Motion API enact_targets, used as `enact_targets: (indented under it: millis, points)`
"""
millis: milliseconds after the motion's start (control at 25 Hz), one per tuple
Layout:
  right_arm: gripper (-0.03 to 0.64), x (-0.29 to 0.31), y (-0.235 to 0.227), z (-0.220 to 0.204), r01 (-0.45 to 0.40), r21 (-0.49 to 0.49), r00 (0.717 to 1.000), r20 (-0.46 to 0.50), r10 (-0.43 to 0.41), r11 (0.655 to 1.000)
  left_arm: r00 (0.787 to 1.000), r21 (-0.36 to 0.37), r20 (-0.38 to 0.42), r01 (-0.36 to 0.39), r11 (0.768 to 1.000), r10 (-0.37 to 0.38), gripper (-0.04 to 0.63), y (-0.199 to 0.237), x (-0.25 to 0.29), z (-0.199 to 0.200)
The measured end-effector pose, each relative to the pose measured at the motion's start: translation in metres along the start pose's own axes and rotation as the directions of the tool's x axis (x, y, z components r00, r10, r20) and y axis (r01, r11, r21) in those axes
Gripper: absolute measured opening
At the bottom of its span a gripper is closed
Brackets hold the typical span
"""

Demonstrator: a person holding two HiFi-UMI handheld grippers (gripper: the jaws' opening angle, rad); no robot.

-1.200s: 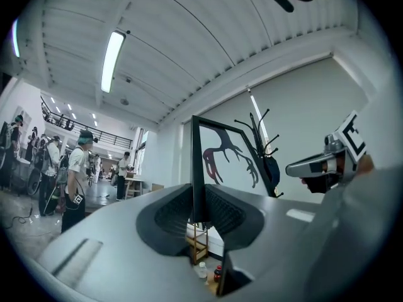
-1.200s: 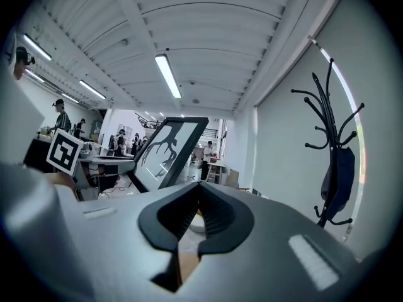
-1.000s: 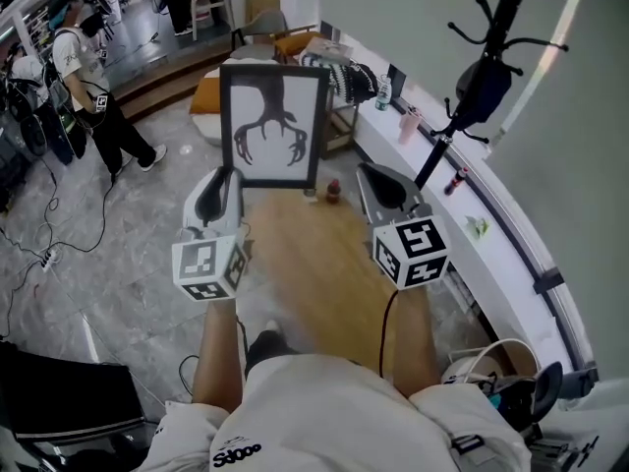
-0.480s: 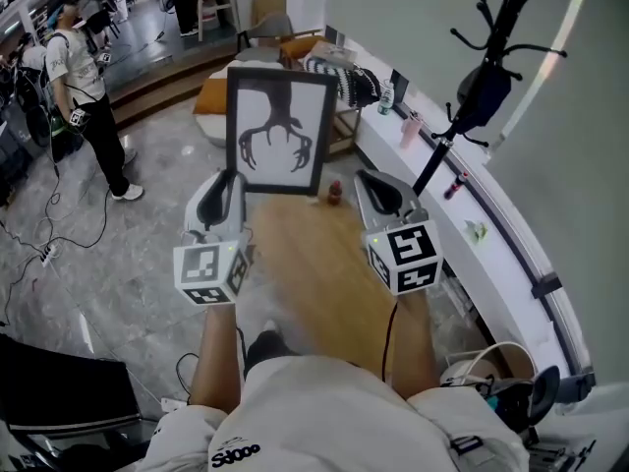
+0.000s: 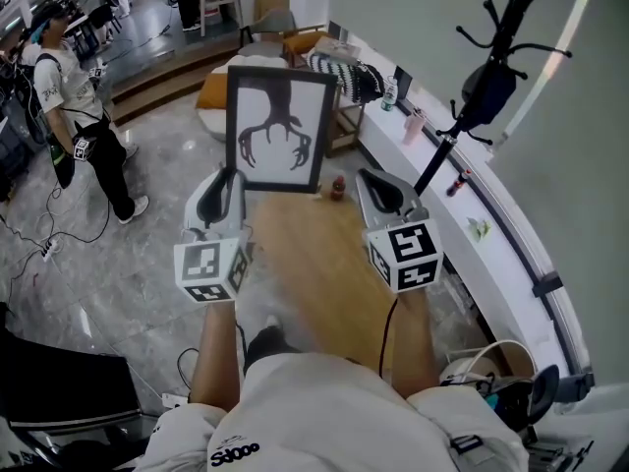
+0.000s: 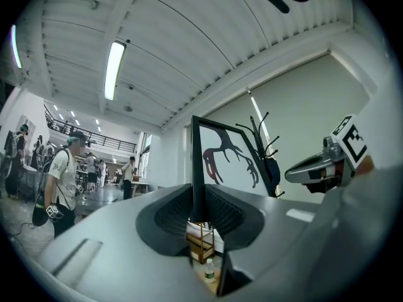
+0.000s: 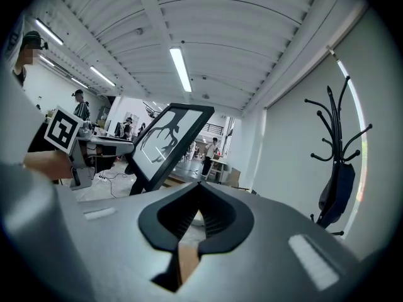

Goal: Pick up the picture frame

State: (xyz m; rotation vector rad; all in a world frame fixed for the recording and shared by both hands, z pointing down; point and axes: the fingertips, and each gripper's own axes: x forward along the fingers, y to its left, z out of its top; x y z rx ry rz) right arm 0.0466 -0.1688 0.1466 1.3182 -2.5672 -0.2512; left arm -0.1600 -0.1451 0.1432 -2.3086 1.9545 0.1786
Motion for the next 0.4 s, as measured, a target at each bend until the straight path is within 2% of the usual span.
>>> enact_targets:
  millis: [160,400]
  points:
    - [0.002,0.0046,0.0028,-0.0005,-0.004,-0.004,1.0,-0.008,0.004,1.0,1.0,0.006,-0.028,-0.002,1.0,0.002,0.075,0.0034,0.0006,-0.006]
    - [0.002,0.0108,0.0049,-0.0032,-0.001,0.008,1.0,-0.007,0.001,1.0,1.0,0.005,-0.029,0.004,1.0,-0.004,0.075,0.0098,0.0017,-0.0097]
